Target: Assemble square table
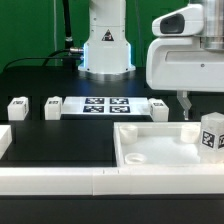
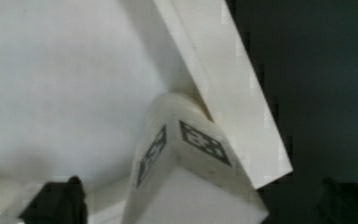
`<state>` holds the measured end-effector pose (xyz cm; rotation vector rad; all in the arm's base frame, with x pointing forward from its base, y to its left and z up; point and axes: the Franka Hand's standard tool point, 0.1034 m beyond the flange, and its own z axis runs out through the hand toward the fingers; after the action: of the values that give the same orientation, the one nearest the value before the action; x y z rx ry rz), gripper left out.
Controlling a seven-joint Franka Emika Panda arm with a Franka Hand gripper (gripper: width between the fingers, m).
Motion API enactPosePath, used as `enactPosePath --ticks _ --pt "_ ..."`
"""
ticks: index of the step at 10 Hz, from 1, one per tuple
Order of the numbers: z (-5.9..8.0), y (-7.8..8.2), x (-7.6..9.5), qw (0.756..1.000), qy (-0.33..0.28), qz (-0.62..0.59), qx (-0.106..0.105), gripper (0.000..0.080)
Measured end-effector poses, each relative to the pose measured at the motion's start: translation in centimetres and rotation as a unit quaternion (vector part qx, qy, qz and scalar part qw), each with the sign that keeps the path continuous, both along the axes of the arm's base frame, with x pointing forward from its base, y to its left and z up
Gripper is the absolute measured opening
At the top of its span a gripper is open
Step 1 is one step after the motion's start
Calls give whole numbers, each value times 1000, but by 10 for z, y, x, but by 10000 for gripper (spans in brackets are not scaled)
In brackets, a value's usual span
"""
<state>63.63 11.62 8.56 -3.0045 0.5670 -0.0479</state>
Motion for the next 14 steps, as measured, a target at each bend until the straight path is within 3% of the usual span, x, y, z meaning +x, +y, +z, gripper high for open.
enactPosePath --ticks 2,5,7,9,11,14 --pt "0 0 0 992 -9 128 -12 649" --pt "0 -2 1 959 -18 283 -21 649" --pt "0 -3 1 941 -22 337 -24 649" --pt "-1 -4 1 939 -22 343 -24 637" --pt "-1 -4 1 941 -22 336 -24 282" --pt "-1 -4 1 945 -22 326 -23 284"
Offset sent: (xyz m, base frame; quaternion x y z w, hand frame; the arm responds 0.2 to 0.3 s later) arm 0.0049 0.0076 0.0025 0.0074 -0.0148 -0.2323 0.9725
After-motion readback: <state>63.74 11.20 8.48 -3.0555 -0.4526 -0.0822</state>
